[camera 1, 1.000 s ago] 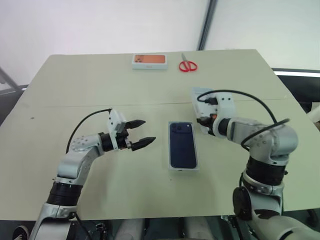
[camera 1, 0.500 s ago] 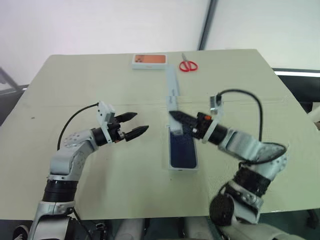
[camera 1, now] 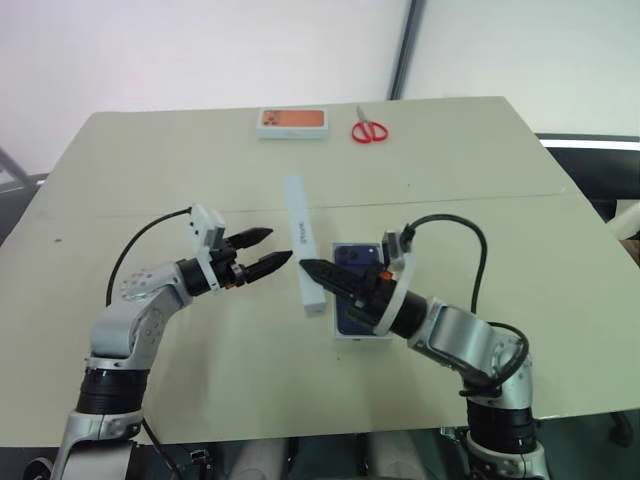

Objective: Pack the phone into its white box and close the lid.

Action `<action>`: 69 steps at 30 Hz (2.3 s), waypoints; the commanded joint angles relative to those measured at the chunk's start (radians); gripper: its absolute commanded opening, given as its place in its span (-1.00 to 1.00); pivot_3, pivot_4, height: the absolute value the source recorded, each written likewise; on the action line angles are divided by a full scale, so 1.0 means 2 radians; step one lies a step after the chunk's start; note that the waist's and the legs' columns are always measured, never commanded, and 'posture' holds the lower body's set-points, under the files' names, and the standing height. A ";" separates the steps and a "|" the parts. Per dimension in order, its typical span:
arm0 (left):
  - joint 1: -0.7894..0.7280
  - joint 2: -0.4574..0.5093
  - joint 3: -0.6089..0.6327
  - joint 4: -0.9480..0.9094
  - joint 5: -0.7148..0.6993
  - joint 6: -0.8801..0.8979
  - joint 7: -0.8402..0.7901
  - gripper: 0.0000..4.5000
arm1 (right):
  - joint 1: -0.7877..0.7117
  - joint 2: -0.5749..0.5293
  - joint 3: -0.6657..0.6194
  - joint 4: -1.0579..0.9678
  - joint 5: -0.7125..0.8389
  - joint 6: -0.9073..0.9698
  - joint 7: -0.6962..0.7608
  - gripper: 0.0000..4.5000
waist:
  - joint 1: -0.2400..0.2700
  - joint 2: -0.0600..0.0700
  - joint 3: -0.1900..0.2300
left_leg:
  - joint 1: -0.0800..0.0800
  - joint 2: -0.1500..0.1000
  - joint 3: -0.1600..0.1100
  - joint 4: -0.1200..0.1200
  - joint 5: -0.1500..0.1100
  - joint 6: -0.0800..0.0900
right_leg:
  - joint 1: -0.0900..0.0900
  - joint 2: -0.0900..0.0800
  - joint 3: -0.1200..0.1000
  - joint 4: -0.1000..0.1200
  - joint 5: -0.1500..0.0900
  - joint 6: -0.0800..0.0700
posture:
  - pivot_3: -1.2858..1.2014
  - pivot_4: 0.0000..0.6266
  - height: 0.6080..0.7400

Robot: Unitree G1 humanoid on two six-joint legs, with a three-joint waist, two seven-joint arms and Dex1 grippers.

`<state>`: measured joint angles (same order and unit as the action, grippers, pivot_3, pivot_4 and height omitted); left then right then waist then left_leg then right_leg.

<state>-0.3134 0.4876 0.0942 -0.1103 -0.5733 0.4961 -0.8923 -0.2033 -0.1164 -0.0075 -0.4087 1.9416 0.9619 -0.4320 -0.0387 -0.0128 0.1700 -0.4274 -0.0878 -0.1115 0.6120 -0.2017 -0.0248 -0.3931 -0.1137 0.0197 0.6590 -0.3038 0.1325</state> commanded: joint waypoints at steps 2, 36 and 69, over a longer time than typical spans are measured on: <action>0.012 0.008 0.016 -0.032 -0.016 0.000 0.001 -0.47 | 0.023 -0.007 0.017 -0.017 0.015 -0.013 0.001 -1.00 | 0.001 0.000 0.000 | 0.000 0.000 0.000 0.000 0.000 0.000 | 0.000 0.000 0.000 0.000 0.000 0.000 | 0.03 -0.52 1.00; 0.016 -0.106 -0.115 0.025 0.066 -0.066 0.016 -1.00 | -0.022 -0.327 -0.049 0.015 -0.210 0.019 0.260 0.51 | 0.014 0.000 0.000 | 0.000 0.000 0.000 0.001 0.000 0.001 | 0.002 -0.001 -0.001 -0.002 0.000 0.000 | 0.03 -0.52 1.00; 0.054 -0.047 -0.112 0.022 0.089 -0.044 0.013 -1.00 | 0.007 -0.324 0.073 0.010 -0.808 -0.265 0.539 -0.99 | 0.018 -0.001 0.000 | 0.000 -0.001 0.000 0.001 0.000 0.000 | 0.002 -0.002 -0.002 -0.002 0.000 0.000 | 0.03 -0.52 1.00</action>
<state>-0.1813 0.4009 -0.1108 -0.0694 -0.4087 0.4198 -0.8752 -0.1861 -0.7757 0.1509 -0.3798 0.3363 0.4485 0.6389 -0.0031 -0.0140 0.1703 -0.4272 -0.0892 -0.1121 0.6144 -0.2027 -0.0238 -0.3884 -0.1168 0.0161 0.6546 -0.3036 0.1326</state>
